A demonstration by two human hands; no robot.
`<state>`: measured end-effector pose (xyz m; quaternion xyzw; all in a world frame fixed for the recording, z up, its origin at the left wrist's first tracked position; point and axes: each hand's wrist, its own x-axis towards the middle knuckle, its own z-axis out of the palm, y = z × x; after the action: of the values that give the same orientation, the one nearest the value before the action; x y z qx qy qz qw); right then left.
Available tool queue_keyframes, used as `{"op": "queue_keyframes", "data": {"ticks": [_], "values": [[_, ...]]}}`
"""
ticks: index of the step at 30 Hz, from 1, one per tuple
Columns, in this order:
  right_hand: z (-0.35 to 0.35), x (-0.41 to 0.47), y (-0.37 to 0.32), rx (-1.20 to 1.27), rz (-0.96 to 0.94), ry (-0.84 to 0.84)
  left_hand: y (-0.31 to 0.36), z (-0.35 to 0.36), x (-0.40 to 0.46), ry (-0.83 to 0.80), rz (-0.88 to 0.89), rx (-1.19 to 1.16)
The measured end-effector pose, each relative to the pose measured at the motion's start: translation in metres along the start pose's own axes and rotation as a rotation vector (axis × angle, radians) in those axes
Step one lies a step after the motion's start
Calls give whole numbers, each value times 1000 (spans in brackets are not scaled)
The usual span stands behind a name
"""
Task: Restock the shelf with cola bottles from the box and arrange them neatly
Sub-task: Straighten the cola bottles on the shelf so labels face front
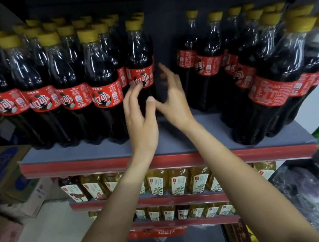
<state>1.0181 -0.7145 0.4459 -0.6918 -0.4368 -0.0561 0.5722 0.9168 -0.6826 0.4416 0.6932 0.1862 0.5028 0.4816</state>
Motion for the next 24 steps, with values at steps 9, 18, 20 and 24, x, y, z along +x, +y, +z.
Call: {"op": "queue_keyframes", "data": {"ticks": [9,18,20,24], "values": [[-49,-29,20,-347,69,299,0,64,44,-390,-48,-77],[-56,-6,27,-368,225,244,-10,107,61,-520,-263,-159],[-58,-9,23,-362,209,266,-13,96,54,-463,-200,-144],[-61,-24,16,-276,114,230,-13,56,24,-391,-7,-18]]}}
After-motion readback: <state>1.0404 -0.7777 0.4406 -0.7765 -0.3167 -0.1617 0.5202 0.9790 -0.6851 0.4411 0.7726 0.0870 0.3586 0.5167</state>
